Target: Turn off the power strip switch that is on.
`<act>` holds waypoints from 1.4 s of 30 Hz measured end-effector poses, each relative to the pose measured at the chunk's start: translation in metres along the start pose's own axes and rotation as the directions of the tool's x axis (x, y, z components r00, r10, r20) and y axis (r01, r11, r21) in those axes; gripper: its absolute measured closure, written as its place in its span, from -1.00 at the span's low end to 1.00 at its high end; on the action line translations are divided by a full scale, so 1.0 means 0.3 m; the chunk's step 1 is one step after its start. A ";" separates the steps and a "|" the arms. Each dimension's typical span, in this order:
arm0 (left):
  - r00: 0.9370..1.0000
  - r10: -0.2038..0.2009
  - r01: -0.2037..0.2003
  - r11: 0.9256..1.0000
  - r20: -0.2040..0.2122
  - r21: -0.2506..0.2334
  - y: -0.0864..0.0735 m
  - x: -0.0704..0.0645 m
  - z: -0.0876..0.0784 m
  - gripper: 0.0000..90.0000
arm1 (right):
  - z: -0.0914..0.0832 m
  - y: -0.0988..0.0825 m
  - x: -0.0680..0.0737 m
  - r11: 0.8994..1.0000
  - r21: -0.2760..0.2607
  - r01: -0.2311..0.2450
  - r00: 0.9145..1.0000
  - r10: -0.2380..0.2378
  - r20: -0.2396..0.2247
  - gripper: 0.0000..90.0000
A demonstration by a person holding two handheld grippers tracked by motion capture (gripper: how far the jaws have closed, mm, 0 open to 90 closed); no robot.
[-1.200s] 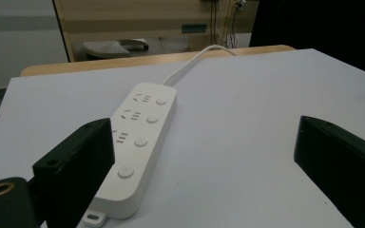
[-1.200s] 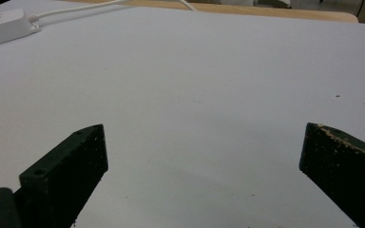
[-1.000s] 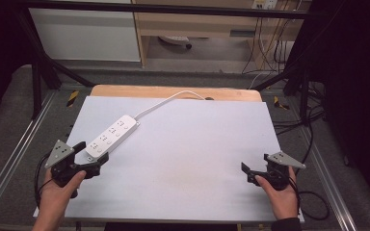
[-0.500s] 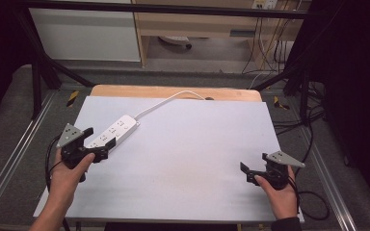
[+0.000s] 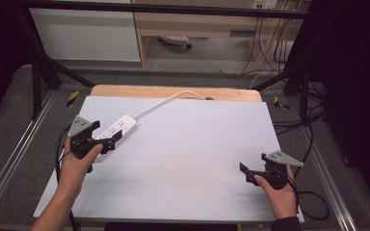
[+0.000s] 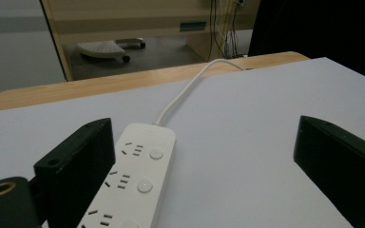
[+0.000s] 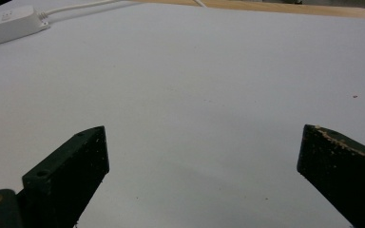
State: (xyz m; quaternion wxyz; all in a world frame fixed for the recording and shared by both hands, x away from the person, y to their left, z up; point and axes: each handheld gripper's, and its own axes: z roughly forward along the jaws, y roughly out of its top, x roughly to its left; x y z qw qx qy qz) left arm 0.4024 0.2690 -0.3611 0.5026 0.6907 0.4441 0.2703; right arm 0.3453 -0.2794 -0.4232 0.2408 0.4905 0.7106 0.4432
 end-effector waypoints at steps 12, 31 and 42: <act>1.000 -0.013 0.014 1.000 -0.029 0.023 0.002 0.037 0.060 -0.85 | 0.004 -0.001 0.001 1.000 0.002 -0.002 1.000 0.002 -0.004 -0.91; 0.997 -0.024 0.028 0.998 -0.067 0.049 -0.011 0.072 0.125 -0.69 | 0.003 0.000 -0.001 1.000 0.006 -0.002 1.000 0.002 -0.005 -0.92; 0.996 -0.007 0.013 0.998 -0.089 0.061 -0.025 0.090 0.158 -0.23 | 0.004 0.000 0.000 1.000 0.007 0.005 1.000 -0.005 -0.010 -0.92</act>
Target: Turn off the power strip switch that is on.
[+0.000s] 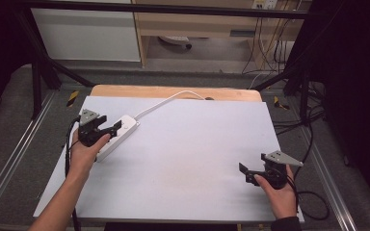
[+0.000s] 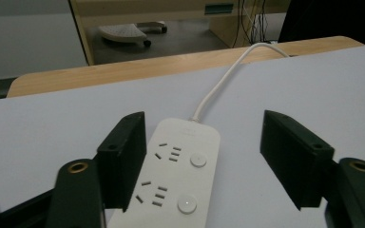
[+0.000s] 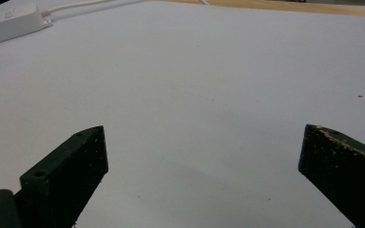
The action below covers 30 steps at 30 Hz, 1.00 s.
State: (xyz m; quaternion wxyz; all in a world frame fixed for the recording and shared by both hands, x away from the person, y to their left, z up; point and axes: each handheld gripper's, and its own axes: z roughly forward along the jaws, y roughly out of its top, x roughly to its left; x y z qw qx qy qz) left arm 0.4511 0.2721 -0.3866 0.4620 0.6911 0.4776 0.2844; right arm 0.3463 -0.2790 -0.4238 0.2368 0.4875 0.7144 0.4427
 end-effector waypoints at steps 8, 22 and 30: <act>1.000 -0.013 0.012 0.999 0.021 0.033 -0.018 0.013 0.032 0.11 | 0.002 -0.001 0.000 1.000 0.003 0.003 1.000 -0.003 -0.004 -0.93; 0.998 -0.059 0.058 0.996 0.019 0.069 -0.050 0.045 0.055 0.74 | 0.007 -0.002 0.002 1.000 0.007 0.003 1.000 -0.003 -0.010 -0.93; 0.997 -0.073 0.072 0.995 0.020 0.069 -0.053 0.050 0.058 0.91 | 0.009 -0.002 0.002 1.000 0.008 0.005 1.000 -0.005 -0.012 -0.93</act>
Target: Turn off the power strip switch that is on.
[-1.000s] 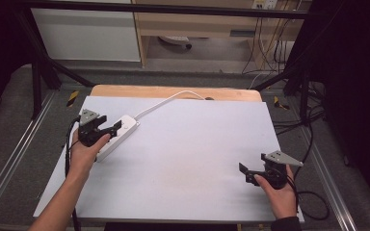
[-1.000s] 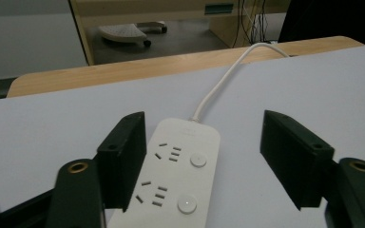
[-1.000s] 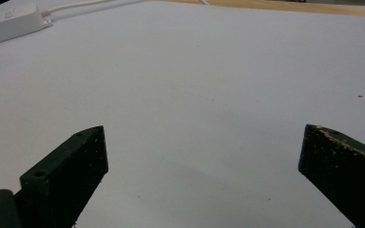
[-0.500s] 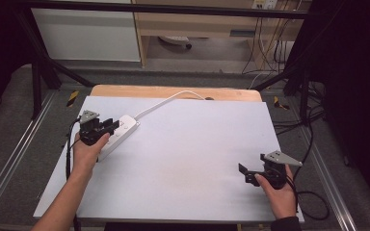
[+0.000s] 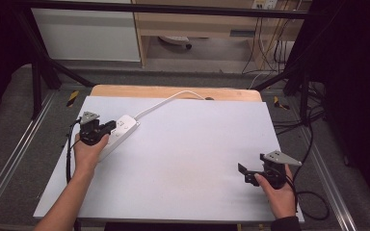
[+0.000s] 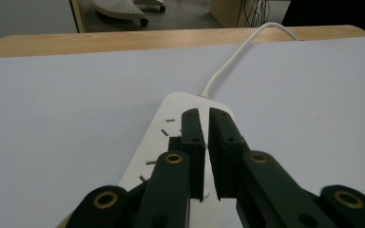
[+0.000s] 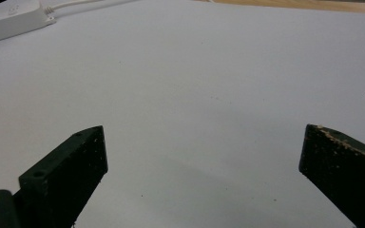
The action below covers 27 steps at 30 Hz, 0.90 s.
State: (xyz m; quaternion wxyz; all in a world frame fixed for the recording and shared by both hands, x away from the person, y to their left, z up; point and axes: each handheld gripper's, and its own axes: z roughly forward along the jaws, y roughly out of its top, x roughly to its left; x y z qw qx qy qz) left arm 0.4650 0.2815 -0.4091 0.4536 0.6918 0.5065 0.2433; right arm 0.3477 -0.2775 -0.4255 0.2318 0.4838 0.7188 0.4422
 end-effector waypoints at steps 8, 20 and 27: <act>1.000 0.002 -0.002 1.000 0.007 0.016 -0.005 0.010 0.006 1.00 | 0.004 -0.001 0.003 1.000 0.003 0.004 1.000 -0.004 -0.002 -0.93; 1.000 -0.014 0.013 0.997 0.008 0.076 -0.022 0.021 0.039 1.00 | 0.005 -0.001 0.000 1.000 0.004 0.005 1.000 -0.005 -0.006 -0.93; 1.000 -0.007 0.005 0.996 0.017 0.090 -0.026 0.014 0.043 1.00 | 0.006 -0.002 0.000 1.000 0.008 0.004 1.000 -0.004 -0.008 -0.93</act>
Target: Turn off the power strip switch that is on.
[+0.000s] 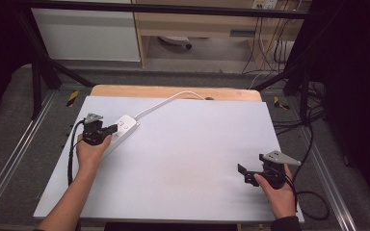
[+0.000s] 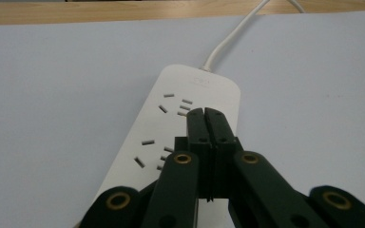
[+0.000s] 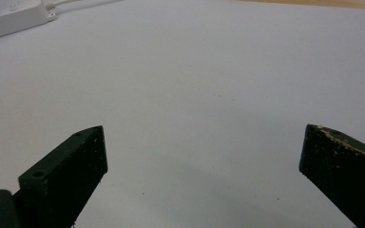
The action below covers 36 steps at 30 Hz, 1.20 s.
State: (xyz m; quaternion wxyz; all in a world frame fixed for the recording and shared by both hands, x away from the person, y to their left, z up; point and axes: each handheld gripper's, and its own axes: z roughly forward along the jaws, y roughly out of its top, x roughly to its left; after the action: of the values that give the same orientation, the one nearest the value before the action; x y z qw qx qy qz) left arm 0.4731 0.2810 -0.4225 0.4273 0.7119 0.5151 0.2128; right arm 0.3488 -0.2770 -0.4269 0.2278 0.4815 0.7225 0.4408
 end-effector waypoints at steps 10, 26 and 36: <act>1.000 0.003 -0.003 1.000 -0.001 0.003 -0.011 0.002 -0.002 1.00 | 0.001 0.000 0.002 1.000 0.002 0.000 1.000 0.000 -0.003 -0.94; 0.999 0.031 -0.031 0.999 -0.007 0.024 -0.016 -0.010 0.001 1.00 | 0.000 -0.001 0.002 1.000 0.001 0.005 1.000 -0.005 -0.002 -0.95; 0.999 0.037 -0.037 0.999 -0.009 0.031 -0.020 -0.014 0.007 1.00 | 0.000 -0.001 0.001 1.000 0.003 0.004 1.000 -0.004 -0.004 -0.95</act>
State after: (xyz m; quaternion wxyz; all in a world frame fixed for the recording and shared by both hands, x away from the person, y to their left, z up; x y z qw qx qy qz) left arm 0.4698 0.2771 -0.4278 0.4096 0.7269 0.5070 0.2161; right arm 0.3484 -0.2766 -0.4271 0.2264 0.4793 0.7246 0.4404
